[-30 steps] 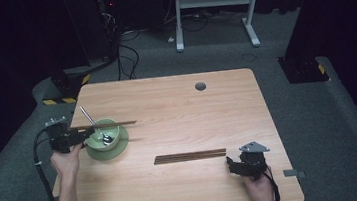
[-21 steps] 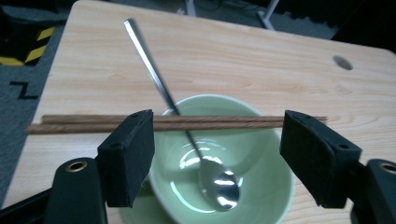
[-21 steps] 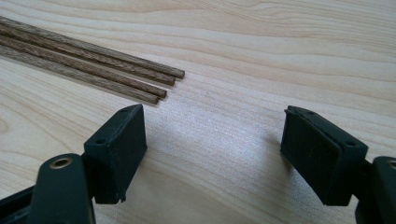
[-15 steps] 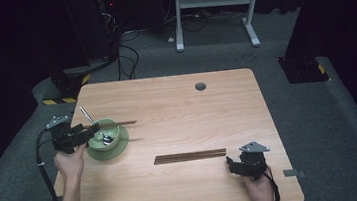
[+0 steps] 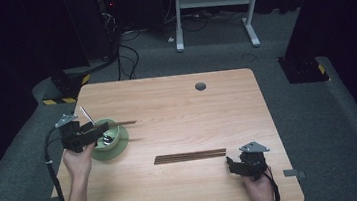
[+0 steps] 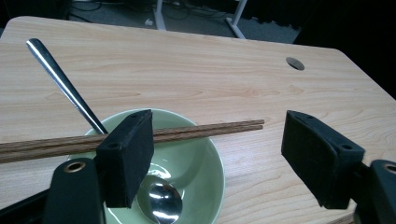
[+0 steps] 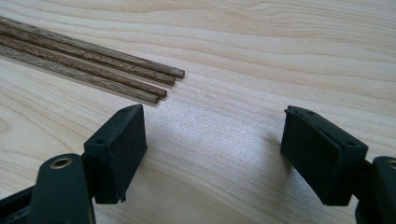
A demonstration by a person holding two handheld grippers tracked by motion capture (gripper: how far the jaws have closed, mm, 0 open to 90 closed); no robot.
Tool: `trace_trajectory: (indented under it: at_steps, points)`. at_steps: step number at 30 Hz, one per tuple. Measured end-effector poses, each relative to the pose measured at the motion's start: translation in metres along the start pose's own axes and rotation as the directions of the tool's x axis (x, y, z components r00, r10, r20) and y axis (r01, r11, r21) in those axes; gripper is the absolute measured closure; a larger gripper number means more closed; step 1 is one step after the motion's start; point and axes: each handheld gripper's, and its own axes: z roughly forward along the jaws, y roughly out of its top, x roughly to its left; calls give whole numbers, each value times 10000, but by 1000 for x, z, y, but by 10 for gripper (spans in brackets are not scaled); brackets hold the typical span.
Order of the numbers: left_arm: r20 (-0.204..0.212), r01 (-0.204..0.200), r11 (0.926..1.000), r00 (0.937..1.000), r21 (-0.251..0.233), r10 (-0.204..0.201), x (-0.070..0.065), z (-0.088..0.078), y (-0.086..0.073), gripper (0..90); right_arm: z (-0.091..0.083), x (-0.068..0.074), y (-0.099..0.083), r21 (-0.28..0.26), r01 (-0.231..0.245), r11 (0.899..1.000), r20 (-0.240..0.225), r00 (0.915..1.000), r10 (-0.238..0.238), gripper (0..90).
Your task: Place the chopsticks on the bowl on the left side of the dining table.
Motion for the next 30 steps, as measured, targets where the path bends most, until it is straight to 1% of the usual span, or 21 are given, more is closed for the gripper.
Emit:
trace_trajectory:
  at_steps: [8,12,13,15,19,21,23,26,30]
  points:
    - [48,-252,9997,9997,65,251,-7,1,0,261,0,0,0,1,0,10000,-1,10000,0,221]
    - [147,-385,9992,9992,72,384,-14,3,-1,263,0,0,0,1,2,10000,-2,10000,-2,221]
    - [136,-468,9989,9988,97,466,-15,4,-2,264,0,0,0,0,1,10000,-1,10000,-1,221]
    - [116,-486,9988,9988,100,485,-18,5,-3,264,0,0,0,2,1,10000,-3,10000,-1,221]
    - [261,-466,9989,9986,66,464,-23,6,-5,267,0,0,0,0,2,10000,-4,10000,-2,221]
    - [440,-521,9986,9977,30,519,-28,7,-7,270,0,0,0,2,-1,10000,-4,10000,1,221]
    - [514,-677,9977,9964,23,675,-33,8,-9,270,0,0,0,2,-1,10000,-6,10000,1,221]
    - [645,-799,9968,9948,60,794,-39,10,-11,271,0,0,0,1,-1,10000,-5,10000,1,221]
    - [739,-882,9960,9935,147,869,-43,14,-13,273,0,0,0,2,0,10000,-5,10000,0,221]
